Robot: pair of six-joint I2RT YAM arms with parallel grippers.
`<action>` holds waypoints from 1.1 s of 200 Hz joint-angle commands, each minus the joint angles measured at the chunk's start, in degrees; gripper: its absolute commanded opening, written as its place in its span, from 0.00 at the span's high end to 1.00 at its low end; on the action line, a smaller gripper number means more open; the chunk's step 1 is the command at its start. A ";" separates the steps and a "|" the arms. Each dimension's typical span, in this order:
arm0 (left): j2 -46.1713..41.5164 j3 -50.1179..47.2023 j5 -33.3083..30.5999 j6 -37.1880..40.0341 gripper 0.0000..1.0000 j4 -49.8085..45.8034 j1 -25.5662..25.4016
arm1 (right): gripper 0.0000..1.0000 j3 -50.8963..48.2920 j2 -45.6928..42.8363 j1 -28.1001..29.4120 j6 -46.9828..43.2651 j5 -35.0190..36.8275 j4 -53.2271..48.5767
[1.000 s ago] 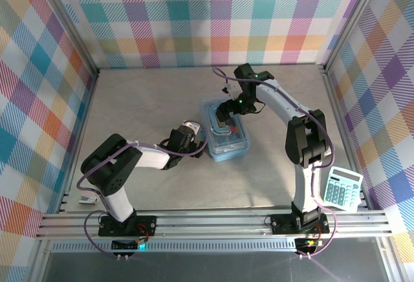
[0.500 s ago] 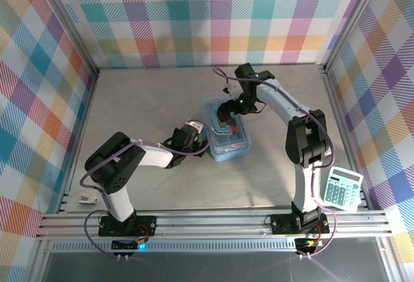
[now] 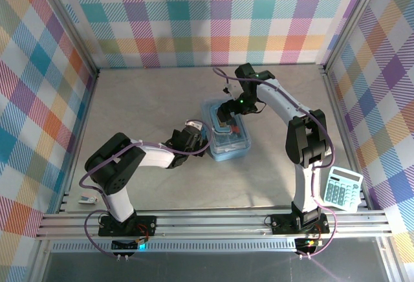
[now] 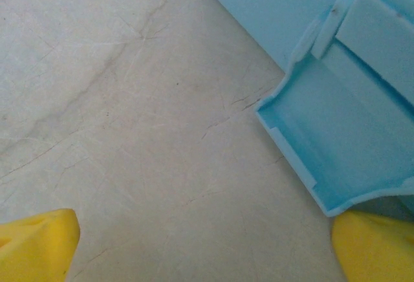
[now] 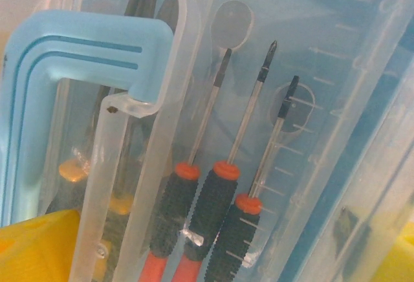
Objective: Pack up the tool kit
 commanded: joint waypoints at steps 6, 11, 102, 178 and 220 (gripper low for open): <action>-0.27 0.78 -8.41 -1.87 0.00 -3.12 1.19 | 0.01 -1.20 0.88 1.39 -2.33 -3.57 -5.67; -0.56 0.74 -8.49 -1.89 0.00 -3.29 1.19 | 0.01 -1.29 0.85 1.39 -2.31 -3.64 -5.56; -5.55 -1.01 -9.38 -2.08 0.00 -3.65 1.19 | 0.01 -2.02 0.85 1.31 -2.48 -4.01 -4.97; -9.22 -2.78 -6.39 0.24 0.00 0.87 1.10 | 0.01 -2.15 1.00 1.22 -2.46 -4.53 -4.62; -9.67 -3.86 -3.64 0.11 0.00 3.99 1.11 | 0.01 -2.17 1.11 1.11 -2.66 -4.76 -4.60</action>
